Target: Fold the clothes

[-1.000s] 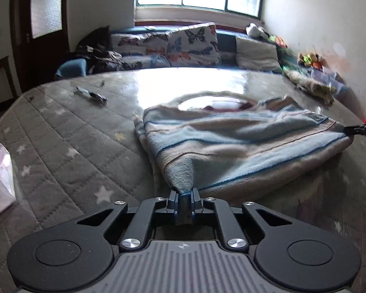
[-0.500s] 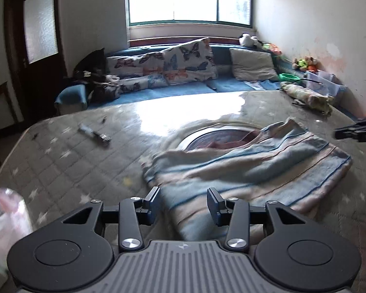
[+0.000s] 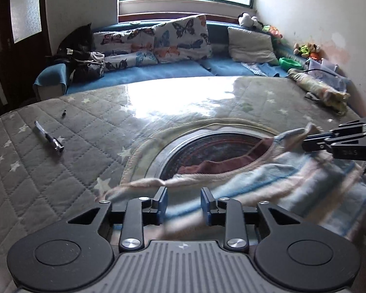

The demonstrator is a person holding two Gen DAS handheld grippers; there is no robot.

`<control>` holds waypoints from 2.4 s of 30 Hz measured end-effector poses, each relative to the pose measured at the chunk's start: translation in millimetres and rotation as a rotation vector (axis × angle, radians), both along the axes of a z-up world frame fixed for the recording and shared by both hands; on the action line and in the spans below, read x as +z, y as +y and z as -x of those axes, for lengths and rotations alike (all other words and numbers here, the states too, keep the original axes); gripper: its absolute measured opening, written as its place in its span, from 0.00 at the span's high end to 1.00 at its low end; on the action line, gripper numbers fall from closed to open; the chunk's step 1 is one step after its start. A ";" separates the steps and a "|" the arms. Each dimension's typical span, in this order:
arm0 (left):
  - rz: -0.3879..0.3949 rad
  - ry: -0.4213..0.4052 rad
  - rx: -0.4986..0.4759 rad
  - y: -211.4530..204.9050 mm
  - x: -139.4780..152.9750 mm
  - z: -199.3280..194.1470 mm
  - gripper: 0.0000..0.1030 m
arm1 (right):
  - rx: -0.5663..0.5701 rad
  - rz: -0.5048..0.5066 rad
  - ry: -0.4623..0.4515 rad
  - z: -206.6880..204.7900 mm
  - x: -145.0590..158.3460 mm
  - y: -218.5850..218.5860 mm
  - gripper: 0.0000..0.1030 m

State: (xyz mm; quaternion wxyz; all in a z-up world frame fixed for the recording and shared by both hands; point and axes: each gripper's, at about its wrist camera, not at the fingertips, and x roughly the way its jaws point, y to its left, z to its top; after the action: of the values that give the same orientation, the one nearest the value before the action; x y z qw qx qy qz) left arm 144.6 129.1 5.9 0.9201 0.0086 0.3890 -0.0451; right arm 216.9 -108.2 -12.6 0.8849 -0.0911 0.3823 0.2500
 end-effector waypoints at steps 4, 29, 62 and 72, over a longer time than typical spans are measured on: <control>-0.015 0.037 0.063 12.6 -17.3 -13.3 0.78 | -0.072 0.004 0.007 -16.0 -12.6 -13.8 0.96; 0.028 -0.009 -0.370 -97.4 -23.4 59.1 0.79 | 0.175 0.054 0.028 -23.8 -13.5 81.7 0.94; 0.059 -0.006 -0.359 -96.7 -23.0 67.1 0.77 | 0.285 -0.012 0.082 5.2 -12.6 87.6 0.93; 0.079 -0.025 -0.323 -89.5 -17.0 73.8 0.74 | 0.215 0.001 0.030 -12.8 -1.2 99.0 0.93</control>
State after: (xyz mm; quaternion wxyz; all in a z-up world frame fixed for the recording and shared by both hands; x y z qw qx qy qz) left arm 70.8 39.5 -11.1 0.9052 0.0351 0.3692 -0.2076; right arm 229.7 -9.2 -13.9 0.8471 -0.1281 0.3837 0.3447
